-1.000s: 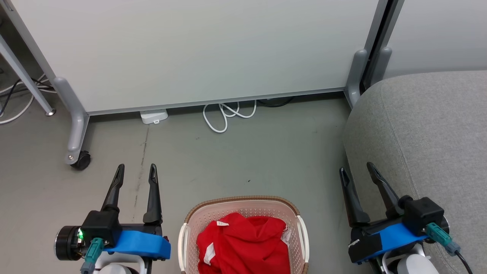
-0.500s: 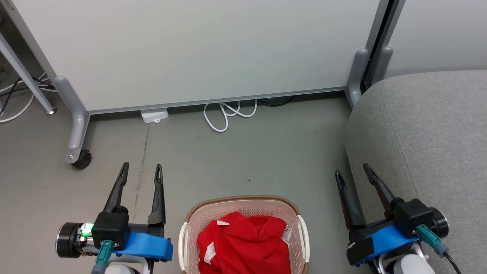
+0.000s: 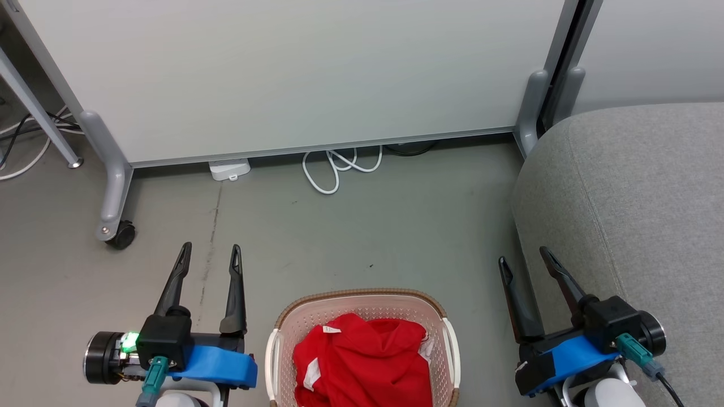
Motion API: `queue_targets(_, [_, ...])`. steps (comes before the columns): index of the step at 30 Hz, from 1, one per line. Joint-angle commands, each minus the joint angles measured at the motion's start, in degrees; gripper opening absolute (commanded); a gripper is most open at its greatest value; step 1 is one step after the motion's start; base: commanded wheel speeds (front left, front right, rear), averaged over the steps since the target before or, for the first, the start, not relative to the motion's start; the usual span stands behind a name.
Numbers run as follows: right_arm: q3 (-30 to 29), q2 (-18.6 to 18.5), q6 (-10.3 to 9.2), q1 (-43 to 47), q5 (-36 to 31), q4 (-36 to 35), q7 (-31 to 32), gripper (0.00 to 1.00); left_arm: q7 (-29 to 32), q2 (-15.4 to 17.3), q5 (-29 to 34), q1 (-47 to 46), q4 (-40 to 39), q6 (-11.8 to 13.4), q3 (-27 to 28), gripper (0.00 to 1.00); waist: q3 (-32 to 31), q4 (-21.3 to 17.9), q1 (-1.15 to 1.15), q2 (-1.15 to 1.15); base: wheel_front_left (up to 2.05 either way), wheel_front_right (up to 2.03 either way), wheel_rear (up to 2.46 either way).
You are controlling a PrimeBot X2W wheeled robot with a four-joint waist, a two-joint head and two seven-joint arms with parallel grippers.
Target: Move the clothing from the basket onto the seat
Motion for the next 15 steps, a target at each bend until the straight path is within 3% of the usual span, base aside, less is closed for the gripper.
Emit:
queue_targets(1, [0.0, -0.3, 0.13, -0.9, 0.0, 0.2, -0.2, 1.0, -0.3, 0.0, 0.3, -0.5, 0.1, -0.3, 0.3, 1.0, 0.1, 0.0, 0.0, 0.0, 0.0, 0.0, 0.0])
queue_targets(15, [0.1, -0.3, 0.13, -1.8, -0.2, 0.2, -0.2, 1.0, -0.3, 0.0, 0.9, -2.1, 0.9, -1.5, -0.7, 1.0, 1.9, -0.8, 0.0, 0.0, 0.0, 0.0, 0.0])
